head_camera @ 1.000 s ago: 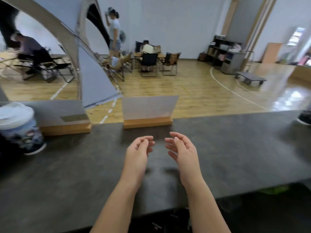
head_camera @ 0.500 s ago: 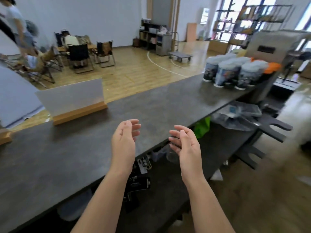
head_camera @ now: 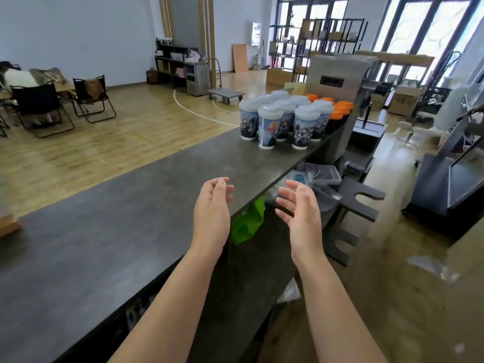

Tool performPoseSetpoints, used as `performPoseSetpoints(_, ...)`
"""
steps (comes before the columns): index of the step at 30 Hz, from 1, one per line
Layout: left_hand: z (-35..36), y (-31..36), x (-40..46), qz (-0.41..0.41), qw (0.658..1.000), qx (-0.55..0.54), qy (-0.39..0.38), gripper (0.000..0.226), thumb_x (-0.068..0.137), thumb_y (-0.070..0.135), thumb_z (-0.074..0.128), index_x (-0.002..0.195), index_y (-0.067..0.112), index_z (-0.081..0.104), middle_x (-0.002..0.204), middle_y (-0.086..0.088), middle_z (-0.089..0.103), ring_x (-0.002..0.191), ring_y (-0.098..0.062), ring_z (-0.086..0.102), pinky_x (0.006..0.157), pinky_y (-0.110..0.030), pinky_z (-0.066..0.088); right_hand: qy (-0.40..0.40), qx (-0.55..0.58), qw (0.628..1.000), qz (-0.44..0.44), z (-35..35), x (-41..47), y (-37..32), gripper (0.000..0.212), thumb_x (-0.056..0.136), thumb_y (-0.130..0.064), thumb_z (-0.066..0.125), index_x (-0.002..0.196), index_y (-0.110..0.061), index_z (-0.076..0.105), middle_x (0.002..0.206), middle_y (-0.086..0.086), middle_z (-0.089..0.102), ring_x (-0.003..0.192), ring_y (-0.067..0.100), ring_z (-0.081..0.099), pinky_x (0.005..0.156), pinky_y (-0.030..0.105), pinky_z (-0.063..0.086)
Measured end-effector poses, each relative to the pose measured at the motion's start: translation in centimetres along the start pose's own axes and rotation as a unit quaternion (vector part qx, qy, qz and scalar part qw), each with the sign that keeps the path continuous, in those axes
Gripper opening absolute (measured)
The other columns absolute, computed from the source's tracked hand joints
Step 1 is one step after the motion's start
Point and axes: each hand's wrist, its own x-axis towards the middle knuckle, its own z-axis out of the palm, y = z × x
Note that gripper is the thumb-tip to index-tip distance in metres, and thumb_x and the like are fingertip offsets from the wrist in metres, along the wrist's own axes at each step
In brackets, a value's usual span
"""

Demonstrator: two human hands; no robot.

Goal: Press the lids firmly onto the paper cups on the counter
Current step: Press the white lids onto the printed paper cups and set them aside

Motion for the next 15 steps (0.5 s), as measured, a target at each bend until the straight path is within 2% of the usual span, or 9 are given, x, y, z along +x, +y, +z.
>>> performPoseSetpoints(4,7.7,-0.5,8.7,0.017,0.999,0.023,-0.026,0.024,0.106,0.037,0.039,0.113,0.029,0.061,0.109,0.011,0.066,0.106,-0.007,0.062,0.093,-0.029,0.047,-0.015,0.002,1.000,-0.002,-1.7,12.7,2.2,0.024,0.107,-0.029,0.034,0.108,-0.035,0.058,0.117,-0.003,0.063,0.106,0.013,0.062,0.094,0.035,0.050)
performPoseSetpoints(7,13.1,-1.1,15.9,0.001,0.999,0.033,-0.014,0.024,0.106,0.040,0.038,0.113,0.031,0.059,0.111,0.014,0.064,0.107,-0.007,0.060,0.094,-0.030,0.045,-0.042,-0.009,0.999,0.014,-2.2,21.9,4.1,0.022,0.107,-0.030,0.034,0.113,-0.036,0.055,0.119,-0.007,0.059,0.113,0.014,0.057,0.099,0.036,0.046)
performPoseSetpoints(9,16.3,-1.4,20.4,-0.011,1.000,0.022,0.002,0.025,0.105,0.042,0.039,0.115,0.031,0.058,0.115,0.009,0.065,0.109,-0.012,0.060,0.094,-0.032,0.045,-0.065,-0.018,0.997,0.022,-2.0,27.1,5.0,0.022,0.107,-0.031,0.036,0.119,-0.035,0.053,0.121,-0.008,0.056,0.120,0.016,0.054,0.105,0.039,0.043)
performPoseSetpoints(11,19.2,-1.5,24.4,-0.036,0.999,0.008,0.017,0.033,0.105,0.044,0.038,0.126,0.027,0.055,0.125,0.006,0.061,0.111,-0.012,0.055,0.091,-0.032,0.039,-0.086,-0.026,0.996,0.030,-1.4,31.9,5.6,0.024,0.107,-0.033,0.036,0.125,-0.036,0.051,0.130,-0.008,0.053,0.128,0.017,0.049,0.109,0.041,0.040)
performPoseSetpoints(13,21.6,-1.4,27.7,-0.066,0.997,-0.008,0.035,0.040,0.105,0.044,0.037,0.138,0.023,0.046,0.126,0.008,0.053,0.111,-0.011,0.049,0.089,-0.029,0.034,-0.107,-0.026,0.993,0.035,-0.6,36.0,6.1,0.028,0.106,-0.036,0.037,0.131,-0.034,0.049,0.140,-0.006,0.049,0.134,0.016,0.045,0.114,0.043,0.036)
performPoseSetpoints(15,23.4,-1.7,30.3,-0.092,0.994,-0.024,0.058,0.047,0.105,0.045,0.038,0.144,0.020,0.037,0.129,0.005,0.049,0.114,-0.015,0.049,0.090,-0.031,0.037,-0.117,-0.040,0.992,0.035,0.4,39.0,6.6,0.033,0.106,-0.038,0.038,0.137,-0.031,0.047,0.139,-0.009,0.047,0.133,0.012,0.043,0.116,0.044,0.035)
